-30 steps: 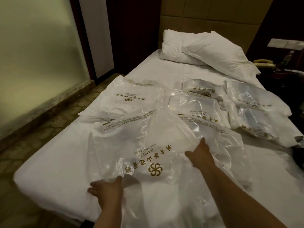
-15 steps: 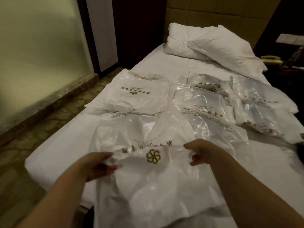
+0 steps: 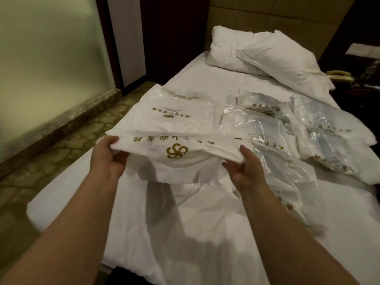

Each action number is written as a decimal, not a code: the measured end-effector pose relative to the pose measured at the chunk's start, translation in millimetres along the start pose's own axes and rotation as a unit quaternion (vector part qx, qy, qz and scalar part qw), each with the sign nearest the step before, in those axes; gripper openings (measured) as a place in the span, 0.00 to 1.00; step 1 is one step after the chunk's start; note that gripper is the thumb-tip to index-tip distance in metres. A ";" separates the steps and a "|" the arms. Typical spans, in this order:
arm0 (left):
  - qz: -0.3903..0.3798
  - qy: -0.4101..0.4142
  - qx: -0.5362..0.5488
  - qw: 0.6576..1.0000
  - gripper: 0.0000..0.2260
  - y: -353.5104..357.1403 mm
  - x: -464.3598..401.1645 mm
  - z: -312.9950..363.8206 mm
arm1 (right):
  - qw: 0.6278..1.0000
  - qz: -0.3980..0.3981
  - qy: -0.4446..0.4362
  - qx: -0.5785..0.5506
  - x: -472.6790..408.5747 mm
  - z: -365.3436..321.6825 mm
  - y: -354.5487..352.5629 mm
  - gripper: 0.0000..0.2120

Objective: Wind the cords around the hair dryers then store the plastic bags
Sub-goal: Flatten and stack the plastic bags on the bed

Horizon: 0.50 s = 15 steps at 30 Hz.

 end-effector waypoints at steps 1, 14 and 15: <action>-0.010 0.011 0.032 0.999 0.10 -4.4 3.5 -4.3 | 0.998 -0.024 -0.019 -0.061 0.2 5.2 -3.8 0.15; 0.100 -0.021 -0.378 0.920 0.18 -157.4 32.9 -34.4 | 0.801 0.124 0.006 0.585 85.9 53.1 -153.8 0.10; 0.097 0.018 -0.450 0.888 0.18 -148.0 37.0 -23.2 | 0.779 0.144 0.003 0.611 86.9 48.4 -150.2 0.09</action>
Point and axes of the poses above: each hand's wrist, its own x-axis away from the middle knuckle, its own y-axis out of the palm, z = x × y, the point moved 5 cm from there along -x, towards the middle knuckle, and after that the axes turned 4 degrees about x, right-handed, at the moved point
